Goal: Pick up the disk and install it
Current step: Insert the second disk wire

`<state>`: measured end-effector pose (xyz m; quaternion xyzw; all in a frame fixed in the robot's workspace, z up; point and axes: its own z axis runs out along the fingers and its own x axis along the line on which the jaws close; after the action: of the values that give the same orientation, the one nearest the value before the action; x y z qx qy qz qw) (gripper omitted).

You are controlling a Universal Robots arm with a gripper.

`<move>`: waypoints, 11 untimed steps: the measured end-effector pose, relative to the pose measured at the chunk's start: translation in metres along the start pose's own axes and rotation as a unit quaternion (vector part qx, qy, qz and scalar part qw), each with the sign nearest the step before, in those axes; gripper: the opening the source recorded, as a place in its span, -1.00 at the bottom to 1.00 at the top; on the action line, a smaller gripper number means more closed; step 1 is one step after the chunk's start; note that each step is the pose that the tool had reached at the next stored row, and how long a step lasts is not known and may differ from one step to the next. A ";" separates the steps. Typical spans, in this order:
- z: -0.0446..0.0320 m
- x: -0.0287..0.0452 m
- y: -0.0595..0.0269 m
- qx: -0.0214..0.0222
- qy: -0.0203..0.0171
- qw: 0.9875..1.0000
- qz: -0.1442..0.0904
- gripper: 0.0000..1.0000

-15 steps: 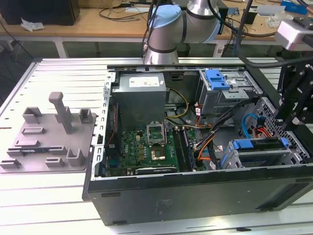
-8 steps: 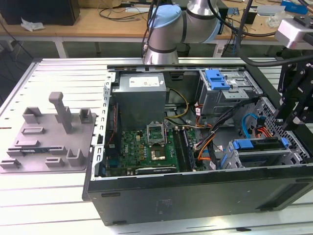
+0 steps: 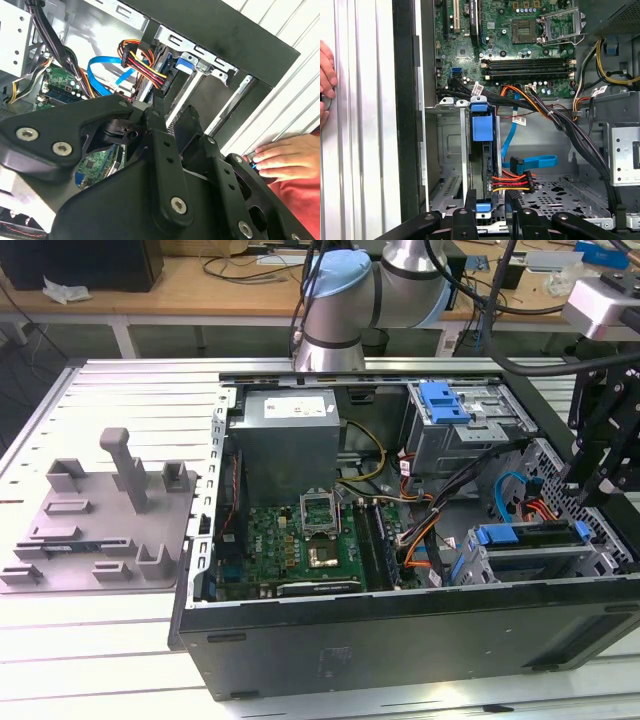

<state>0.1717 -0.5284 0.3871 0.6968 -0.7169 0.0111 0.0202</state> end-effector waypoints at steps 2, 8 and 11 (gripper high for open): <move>-0.0001 -0.0017 0.0000 0.000 0.001 1.000 0.000 -0.28; -0.0012 -0.0326 0.0009 0.000 0.037 0.999 0.000 -0.28; 0.0001 -0.0403 0.0011 -0.004 0.051 0.999 -0.002 -0.28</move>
<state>0.1716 -0.4882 0.3852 0.6968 -0.7134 0.0437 0.0593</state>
